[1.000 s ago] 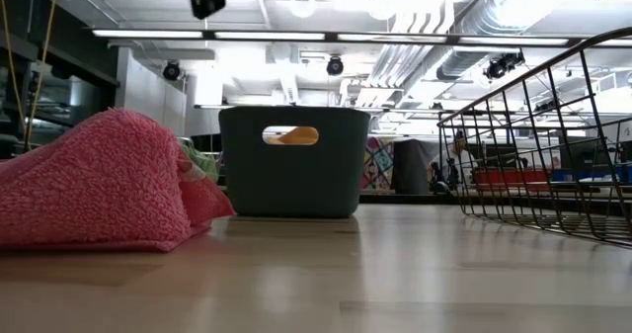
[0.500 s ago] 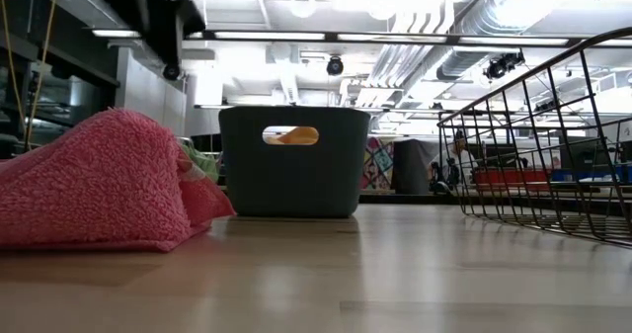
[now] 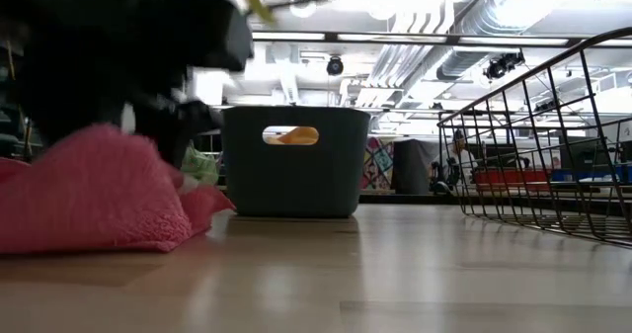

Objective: Sort microfiber towel by color & place in baskets
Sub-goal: Put the left pink towel into the brown wire basket

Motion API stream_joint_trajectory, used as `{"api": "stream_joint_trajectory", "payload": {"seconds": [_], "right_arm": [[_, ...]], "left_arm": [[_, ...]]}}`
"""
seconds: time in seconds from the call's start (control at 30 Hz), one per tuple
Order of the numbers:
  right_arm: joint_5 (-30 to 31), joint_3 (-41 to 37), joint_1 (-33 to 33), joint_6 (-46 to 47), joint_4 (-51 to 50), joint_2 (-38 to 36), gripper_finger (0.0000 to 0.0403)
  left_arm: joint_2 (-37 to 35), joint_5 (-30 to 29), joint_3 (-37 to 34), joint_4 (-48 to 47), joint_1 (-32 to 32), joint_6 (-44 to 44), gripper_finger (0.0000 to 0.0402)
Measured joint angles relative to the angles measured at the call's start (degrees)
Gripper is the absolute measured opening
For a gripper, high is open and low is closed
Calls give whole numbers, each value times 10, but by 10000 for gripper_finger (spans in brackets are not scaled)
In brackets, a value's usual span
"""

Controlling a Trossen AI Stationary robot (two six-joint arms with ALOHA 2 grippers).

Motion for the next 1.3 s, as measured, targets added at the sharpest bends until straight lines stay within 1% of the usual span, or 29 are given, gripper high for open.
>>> {"api": "stream_joint_trajectory", "payload": {"seconds": [0.13,0.23,0.33,0.4,0.43,0.47,0.57,0.6,0.77,0.83,0.93,1.03,1.13,1.2,1.3], "right_arm": [[31,0,28,51,-13,0,303],[54,0,42,74,-14,0,303],[65,0,51,88,-17,0,303],[73,0,56,96,-16,0,303],[79,0,58,97,-16,0,303],[81,0,60,97,-17,0,303],[91,0,62,97,-19,0,303],[93,0,62,97,-21,0,303],[106,0,61,94,-22,0,303],[112,0,61,93,-22,0,303],[130,0,61,86,-16,0,303],[150,0,61,51,23,0,303],[159,0,61,8,85,-3,303],[169,0,58,-27,131,-10,303],[189,1,56,-77,194,-23,303]], "left_arm": [[33,-6,4,0,-1,-19,209],[42,-10,4,-3,-1,-30,209],[42,-44,3,3,-3,-46,200],[36,-64,2,6,-3,-50,175],[33,-75,2,8,-2,-53,153],[27,-84,2,9,-2,-55,128],[5,-111,-3,-3,-1,-60,32],[-6,-119,-3,-2,-1,-66,19],[-91,-171,-1,30,0,-81,7],[-125,-187,-1,61,0,-74,6],[-174,-220,-1,134,1,-67,4],[-199,-246,0,218,12,-63,3],[-197,-253,0,309,35,-36,2],[-183,-251,0,370,55,-24,1],[-148,-219,1,432,85,-21,1]]}}
